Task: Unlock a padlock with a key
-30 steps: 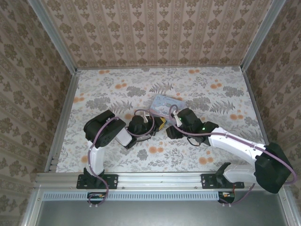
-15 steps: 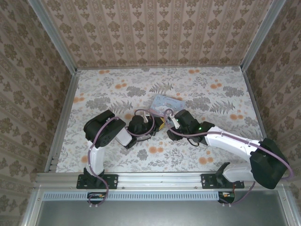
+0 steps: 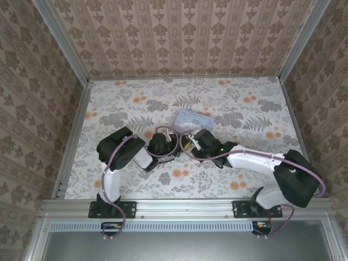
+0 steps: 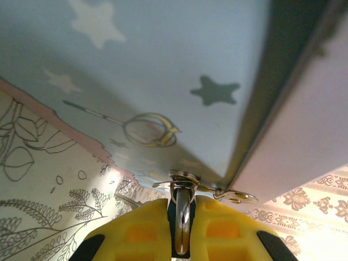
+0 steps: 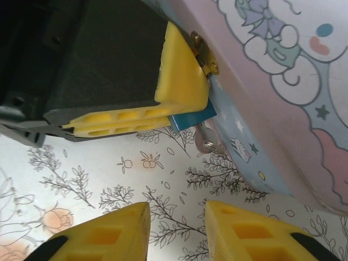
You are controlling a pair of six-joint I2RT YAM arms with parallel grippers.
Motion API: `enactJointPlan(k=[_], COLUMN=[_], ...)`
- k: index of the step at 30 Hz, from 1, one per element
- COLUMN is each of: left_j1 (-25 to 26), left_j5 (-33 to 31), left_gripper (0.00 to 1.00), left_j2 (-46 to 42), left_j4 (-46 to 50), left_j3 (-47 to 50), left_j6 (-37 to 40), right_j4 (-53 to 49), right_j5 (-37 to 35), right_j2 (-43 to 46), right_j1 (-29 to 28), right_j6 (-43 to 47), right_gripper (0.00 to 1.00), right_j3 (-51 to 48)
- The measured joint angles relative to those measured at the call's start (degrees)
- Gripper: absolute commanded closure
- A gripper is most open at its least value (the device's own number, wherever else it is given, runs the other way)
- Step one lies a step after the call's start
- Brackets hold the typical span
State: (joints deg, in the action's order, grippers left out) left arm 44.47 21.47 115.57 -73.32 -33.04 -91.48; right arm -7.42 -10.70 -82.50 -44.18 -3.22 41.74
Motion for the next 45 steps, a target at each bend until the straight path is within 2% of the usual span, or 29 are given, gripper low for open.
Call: enactJointPlan(k=[16, 25, 34, 38, 39, 42, 45], left_j1=[0.0, -0.2, -0.8, -0.8, -0.8, -1.1, -1.1], left_j5=[0.2, 0.2, -0.3, -0.4, -0.5, -0.5, -0.7], left_gripper=[1.0, 1.0, 1.0, 1.0, 1.0, 1.0, 1.0], left_j2=[0.0, 0.0, 0.2, 0.2, 0.2, 0.2, 0.2], left_j4=[0.0, 0.0, 0.2, 0.3, 0.3, 0.3, 0.3], left_j3=[0.0, -0.2, -0.3, -0.4, -0.4, -0.4, -0.4], left_j6=[0.0, 0.0, 0.0, 0.0, 0.0, 0.0, 0.0], right_j4=[4.5, 5.2, 6.0, 6.0, 5.9, 6.0, 6.0], right_j5=[-9.5, -10.9, -12.1, -12.2, -12.0, -7.9, 1.3], right_j2=[-7.2, -8.6, -11.9, -12.0, -12.0, -11.7, -10.3], right_j1=[-1.6, -1.7, -1.7, -1.7, -1.7, 0.1, 4.0], right_j6=[1.7, 2.0, 2.7, 3.0, 2.8, 1.2, -2.1], right_gripper=[0.74, 0.76, 0.87, 0.97, 1.0, 1.0, 1.0], right_j3=[0.4, 3.4, 5.6, 5.7, 5.9, 6.0, 5.6])
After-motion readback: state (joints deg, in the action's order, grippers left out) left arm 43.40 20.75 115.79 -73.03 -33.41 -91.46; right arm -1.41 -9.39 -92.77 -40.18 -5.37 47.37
